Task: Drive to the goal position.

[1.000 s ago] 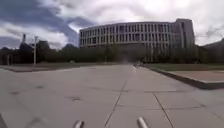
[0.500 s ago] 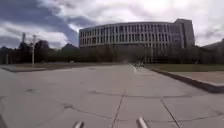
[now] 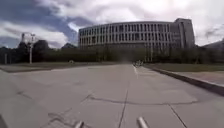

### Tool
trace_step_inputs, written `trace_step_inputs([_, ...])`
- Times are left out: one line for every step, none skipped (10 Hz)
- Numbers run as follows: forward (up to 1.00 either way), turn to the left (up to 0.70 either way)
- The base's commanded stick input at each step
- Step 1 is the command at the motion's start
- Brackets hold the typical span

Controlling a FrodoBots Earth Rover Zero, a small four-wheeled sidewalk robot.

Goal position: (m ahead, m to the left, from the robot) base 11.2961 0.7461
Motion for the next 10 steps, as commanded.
trace_step_inputs([0.7,0.0])
trace_step_inputs([0.7,0.0])
trace_step_inputs([0.7,0.0])
trace_step_inputs([0.7,0.0])
trace_step_inputs([0.7,0.0])
trace_step_inputs([0.7,0.0])
trace_step_inputs([0.7,0.0])
trace_step_inputs([0.7,0.0])
trace_step_inputs([0.7,0.0])
trace_step_inputs([0.7,0.0])
